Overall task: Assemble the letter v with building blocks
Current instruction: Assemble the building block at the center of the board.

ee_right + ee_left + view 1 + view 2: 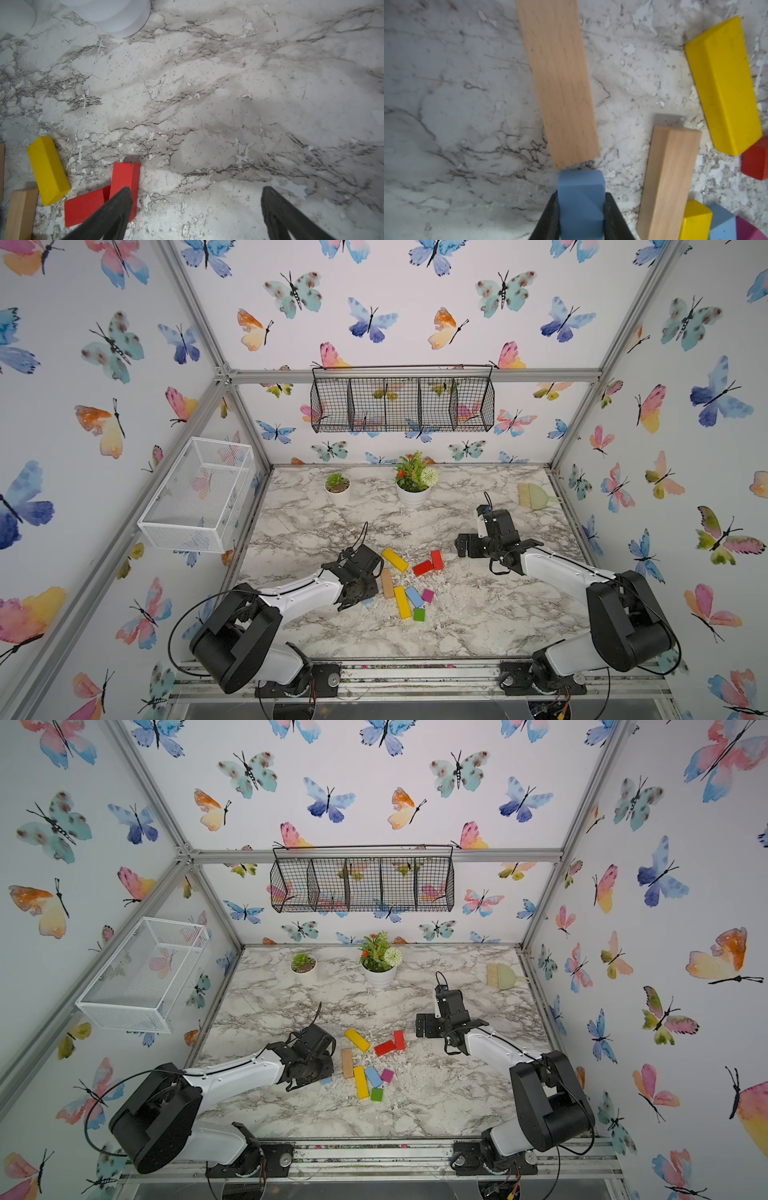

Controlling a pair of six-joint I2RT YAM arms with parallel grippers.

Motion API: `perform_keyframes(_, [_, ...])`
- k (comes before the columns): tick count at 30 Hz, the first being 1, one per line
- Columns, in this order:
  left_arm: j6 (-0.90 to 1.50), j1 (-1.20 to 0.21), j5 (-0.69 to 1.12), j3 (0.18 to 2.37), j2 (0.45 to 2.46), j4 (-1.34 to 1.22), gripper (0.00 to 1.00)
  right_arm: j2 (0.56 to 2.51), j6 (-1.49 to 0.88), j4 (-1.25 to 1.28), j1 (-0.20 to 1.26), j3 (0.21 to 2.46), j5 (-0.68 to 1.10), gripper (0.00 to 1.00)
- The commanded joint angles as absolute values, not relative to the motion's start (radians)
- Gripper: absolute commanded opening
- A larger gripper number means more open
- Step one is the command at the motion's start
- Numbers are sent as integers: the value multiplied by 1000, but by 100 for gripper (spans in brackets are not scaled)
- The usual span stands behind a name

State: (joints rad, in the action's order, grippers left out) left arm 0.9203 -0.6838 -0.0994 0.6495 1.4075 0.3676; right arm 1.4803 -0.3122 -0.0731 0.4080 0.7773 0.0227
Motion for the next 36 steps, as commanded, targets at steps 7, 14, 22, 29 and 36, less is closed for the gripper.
perform_keyframes(7, [905, -671, -100, 638, 1455, 385, 22, 1473, -301, -74, 416, 784, 28, 98])
perform_keyframes(14, [903, -667, -105, 638, 1462, 391, 23, 1479, -301, -73, 416, 784, 28, 98])
perform_keyframes(22, [902, -668, -112, 640, 1469, 400, 28, 1483, -301, -72, 416, 784, 29, 98])
perform_keyframes(29, [908, -667, -120, 632, 1463, 405, 34, 1485, -302, -71, 416, 784, 29, 98])
perform_keyframes(36, [911, -667, -130, 628, 1441, 419, 39, 1488, -302, -72, 416, 784, 29, 98])
